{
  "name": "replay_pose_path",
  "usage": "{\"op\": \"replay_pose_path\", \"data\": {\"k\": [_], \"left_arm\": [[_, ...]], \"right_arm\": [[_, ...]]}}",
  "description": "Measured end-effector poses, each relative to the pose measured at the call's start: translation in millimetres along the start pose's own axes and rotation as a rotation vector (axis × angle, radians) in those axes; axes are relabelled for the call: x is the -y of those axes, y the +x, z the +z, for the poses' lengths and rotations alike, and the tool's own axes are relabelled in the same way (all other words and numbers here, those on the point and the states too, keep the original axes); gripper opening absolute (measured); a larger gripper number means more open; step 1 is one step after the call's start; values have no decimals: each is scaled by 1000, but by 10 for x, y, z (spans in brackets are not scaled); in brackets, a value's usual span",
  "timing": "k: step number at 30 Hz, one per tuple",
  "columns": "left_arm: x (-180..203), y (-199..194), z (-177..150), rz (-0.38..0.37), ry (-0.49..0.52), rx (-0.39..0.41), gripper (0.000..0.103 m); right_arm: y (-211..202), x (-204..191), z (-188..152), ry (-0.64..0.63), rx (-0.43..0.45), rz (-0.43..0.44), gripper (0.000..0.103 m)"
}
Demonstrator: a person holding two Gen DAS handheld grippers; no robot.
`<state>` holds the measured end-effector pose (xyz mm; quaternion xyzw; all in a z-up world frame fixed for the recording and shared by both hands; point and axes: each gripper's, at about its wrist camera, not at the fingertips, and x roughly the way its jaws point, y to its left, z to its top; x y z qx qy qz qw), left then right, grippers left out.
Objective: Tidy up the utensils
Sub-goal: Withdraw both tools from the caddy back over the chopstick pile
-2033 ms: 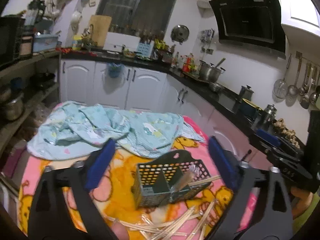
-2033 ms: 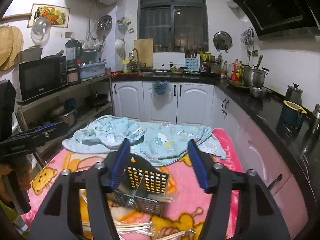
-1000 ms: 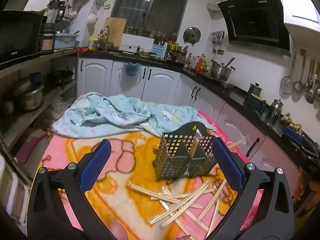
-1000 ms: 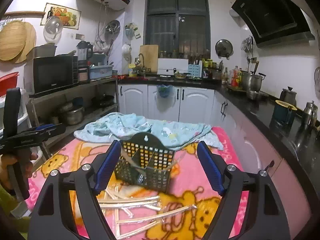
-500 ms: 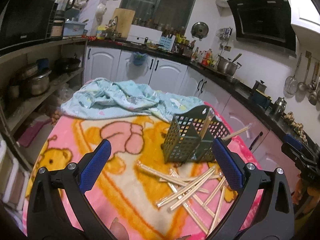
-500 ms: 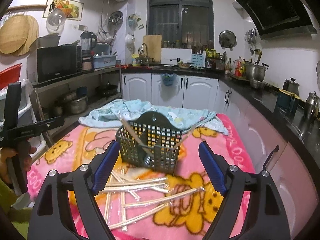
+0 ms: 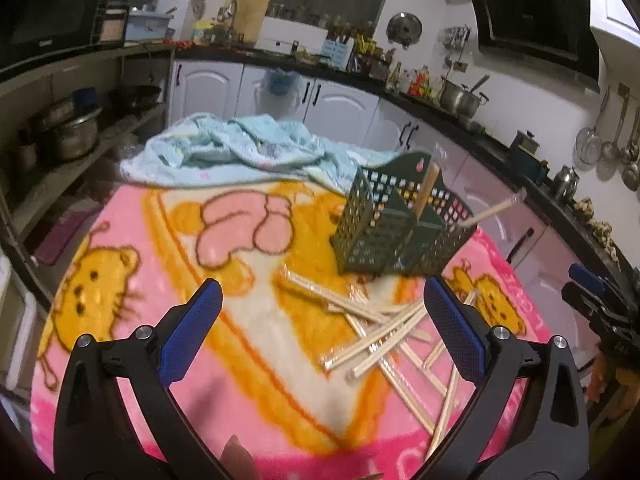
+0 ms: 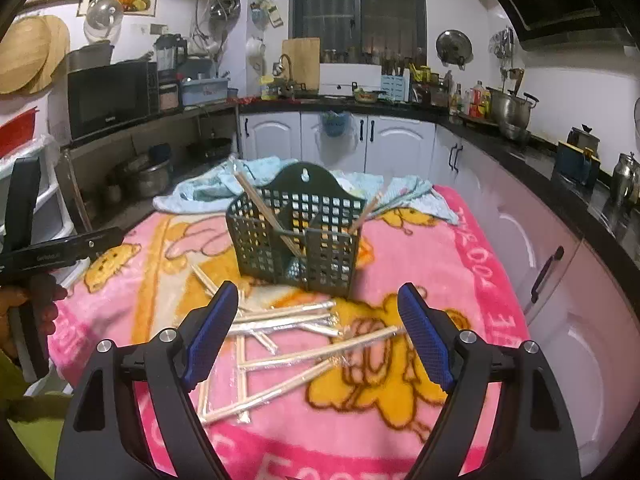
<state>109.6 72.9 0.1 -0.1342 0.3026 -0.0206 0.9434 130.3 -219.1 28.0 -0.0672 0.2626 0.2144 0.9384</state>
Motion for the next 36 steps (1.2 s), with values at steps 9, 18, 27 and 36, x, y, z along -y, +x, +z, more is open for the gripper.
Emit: {"op": "replay_pose_path", "data": {"k": [9,18,27,36], "left_arm": [[7,171,-229,-12,11,-75,93],[-110,443,-440,-64,-54,-183,87],[-334,740,-651,-220,-258,-334,61],[-393,953,-641,-273,-345,-351,42]], "right_arm": [[135,117,-204,27,-50,-33,79],[324,309,-342,71,-97,-91,79],[500,507,-446,111,-139,-131,79],[739,576,-430,93,-179,-144,77]]}}
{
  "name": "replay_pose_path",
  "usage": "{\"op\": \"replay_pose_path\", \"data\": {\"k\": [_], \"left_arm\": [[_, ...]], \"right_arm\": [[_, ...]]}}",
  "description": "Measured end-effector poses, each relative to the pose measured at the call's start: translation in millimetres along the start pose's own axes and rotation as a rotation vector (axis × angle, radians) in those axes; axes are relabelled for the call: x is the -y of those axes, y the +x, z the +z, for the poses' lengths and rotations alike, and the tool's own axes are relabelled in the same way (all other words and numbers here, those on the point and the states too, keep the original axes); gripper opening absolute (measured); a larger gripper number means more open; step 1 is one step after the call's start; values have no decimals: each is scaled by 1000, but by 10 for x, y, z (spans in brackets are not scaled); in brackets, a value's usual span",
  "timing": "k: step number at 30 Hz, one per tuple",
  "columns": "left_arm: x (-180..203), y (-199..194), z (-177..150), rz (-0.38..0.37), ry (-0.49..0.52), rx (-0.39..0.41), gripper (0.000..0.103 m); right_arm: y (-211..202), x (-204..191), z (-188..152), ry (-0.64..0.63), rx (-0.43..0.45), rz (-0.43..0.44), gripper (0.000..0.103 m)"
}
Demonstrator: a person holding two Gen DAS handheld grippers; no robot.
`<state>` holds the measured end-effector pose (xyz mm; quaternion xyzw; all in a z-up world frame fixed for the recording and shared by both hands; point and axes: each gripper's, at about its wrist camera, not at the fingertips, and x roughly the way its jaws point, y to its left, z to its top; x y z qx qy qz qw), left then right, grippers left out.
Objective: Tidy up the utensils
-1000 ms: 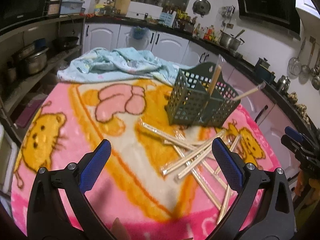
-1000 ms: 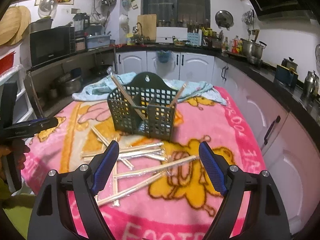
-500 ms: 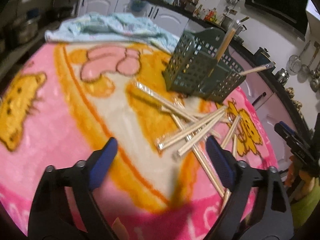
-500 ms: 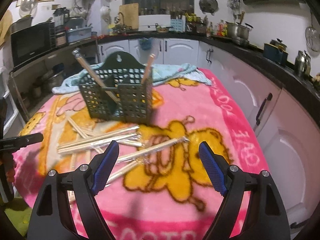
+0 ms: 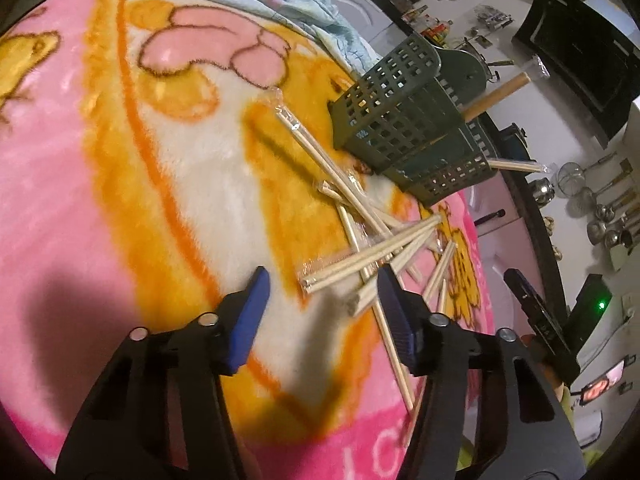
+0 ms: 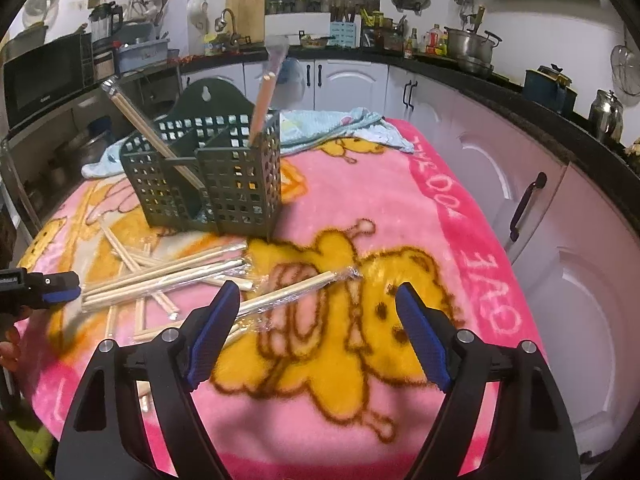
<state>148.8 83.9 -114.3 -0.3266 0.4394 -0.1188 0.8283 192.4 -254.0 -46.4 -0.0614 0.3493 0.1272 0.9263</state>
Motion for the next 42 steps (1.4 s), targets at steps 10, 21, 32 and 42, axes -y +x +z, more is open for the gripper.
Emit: {"op": "replay_pose_path", "data": {"k": [10,21,32,42], "left_arm": [[-57,97,38,27,8,-1,5],[-80,98,91,2,14,3,0],[80,-148,201,-50,44,70,0],[629,-557,318,-69,205,182,0]], "right_arm": [[454,302,87,134,-131,34,66],[1111,634,174,404,-315,126,37],[802,667,413,400,-174,153,2],[89,370,646,250,2,164,2]]}}
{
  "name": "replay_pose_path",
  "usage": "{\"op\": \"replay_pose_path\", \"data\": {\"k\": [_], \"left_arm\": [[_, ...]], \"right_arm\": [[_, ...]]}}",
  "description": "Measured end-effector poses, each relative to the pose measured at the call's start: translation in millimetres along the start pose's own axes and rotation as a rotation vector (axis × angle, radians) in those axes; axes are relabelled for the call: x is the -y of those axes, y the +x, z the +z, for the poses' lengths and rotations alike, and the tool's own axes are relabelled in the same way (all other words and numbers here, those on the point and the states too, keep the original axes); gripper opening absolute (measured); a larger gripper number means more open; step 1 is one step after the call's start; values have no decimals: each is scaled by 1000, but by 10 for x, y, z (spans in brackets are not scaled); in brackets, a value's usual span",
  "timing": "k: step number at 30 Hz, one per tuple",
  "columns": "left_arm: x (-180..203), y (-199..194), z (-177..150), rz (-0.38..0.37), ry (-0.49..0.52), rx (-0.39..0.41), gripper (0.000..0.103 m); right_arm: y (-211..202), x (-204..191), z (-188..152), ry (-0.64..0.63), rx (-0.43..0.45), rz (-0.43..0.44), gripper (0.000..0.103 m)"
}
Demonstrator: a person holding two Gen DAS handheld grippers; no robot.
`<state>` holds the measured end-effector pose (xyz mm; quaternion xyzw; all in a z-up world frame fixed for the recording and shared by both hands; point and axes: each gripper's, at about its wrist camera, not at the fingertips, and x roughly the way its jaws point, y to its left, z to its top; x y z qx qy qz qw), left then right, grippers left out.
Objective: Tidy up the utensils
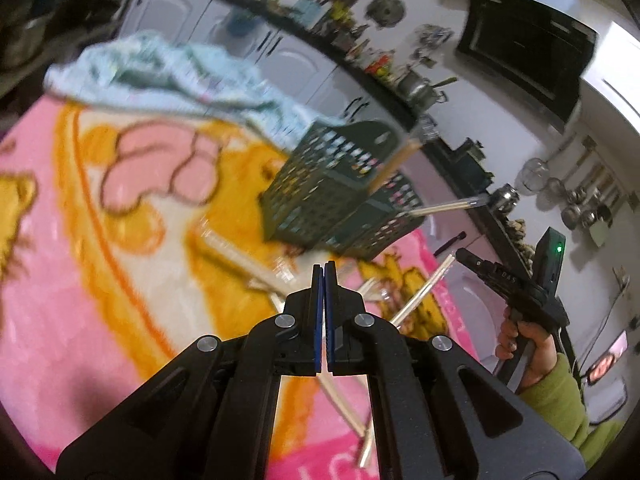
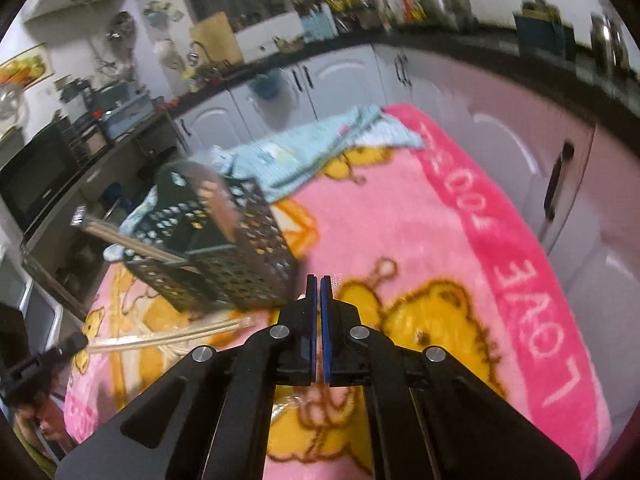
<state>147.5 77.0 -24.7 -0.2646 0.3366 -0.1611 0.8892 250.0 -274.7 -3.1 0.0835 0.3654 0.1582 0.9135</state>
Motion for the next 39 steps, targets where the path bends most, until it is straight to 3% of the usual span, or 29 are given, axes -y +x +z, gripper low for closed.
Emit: {"op": "replay_pose_path", "data": {"k": [5,13,39], "left_arm": [[352,-46,93,-17,98,15,0],[693,-4,190,-51,165,17,0],[1427,-29,408,-140,304,46,0]], "right_arm": [[-272,-295,22,-91,72,24,2],[-620,-639,13,-174,142,75,2],[-1217,-809,196,-206,294,88,2]]}}
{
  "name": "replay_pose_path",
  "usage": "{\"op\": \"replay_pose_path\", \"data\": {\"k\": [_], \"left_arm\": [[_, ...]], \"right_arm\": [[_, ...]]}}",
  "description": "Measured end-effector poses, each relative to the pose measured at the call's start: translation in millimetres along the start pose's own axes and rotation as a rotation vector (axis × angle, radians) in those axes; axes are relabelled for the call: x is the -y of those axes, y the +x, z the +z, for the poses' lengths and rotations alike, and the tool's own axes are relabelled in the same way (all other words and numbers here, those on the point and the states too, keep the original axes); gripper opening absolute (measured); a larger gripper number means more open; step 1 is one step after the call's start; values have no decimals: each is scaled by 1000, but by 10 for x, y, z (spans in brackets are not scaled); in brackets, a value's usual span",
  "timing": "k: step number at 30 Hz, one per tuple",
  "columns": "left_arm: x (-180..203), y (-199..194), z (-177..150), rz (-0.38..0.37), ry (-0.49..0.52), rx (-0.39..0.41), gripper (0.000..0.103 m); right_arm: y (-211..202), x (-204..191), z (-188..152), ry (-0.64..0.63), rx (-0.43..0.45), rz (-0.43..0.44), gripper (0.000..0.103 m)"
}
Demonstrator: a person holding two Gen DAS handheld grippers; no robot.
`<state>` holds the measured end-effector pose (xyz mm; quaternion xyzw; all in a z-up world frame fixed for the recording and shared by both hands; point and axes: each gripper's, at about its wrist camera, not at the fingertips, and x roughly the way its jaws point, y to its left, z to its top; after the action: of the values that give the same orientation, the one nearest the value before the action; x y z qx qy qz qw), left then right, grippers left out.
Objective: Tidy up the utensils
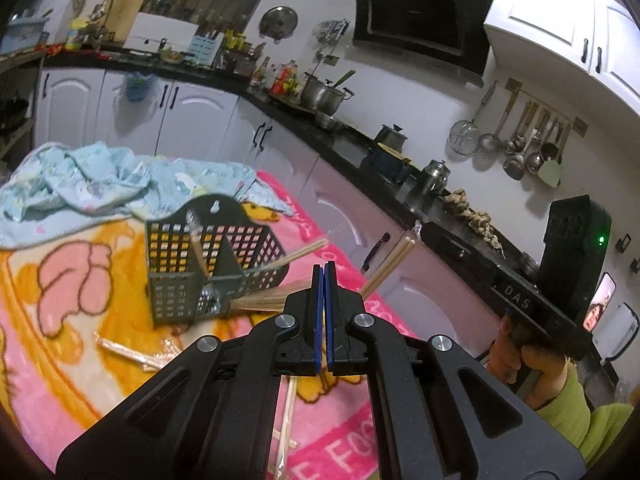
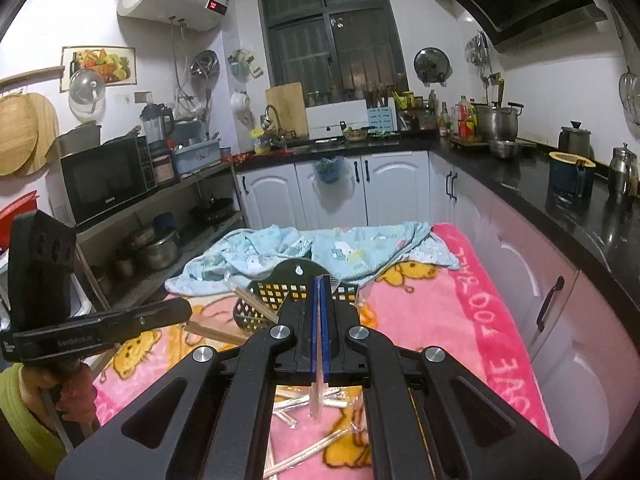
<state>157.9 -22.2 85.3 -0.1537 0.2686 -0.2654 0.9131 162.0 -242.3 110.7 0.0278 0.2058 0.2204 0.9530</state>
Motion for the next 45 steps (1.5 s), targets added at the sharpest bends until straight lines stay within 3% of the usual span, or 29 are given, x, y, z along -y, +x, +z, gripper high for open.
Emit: {"op": "replay_pose_path", "data": {"k": [23,35,45], "left_arm": [[280,-346,720,-20,63,138,0],[154,-251,911,-30,31,135,0],[30,-86,928,-25,11,113,0]], "right_arm": [[-190,-102,548,-41,104,32,2],[-75,-90,1011,-33,173,32,2],[187,-71,1195,-39,195,18,2]]}}
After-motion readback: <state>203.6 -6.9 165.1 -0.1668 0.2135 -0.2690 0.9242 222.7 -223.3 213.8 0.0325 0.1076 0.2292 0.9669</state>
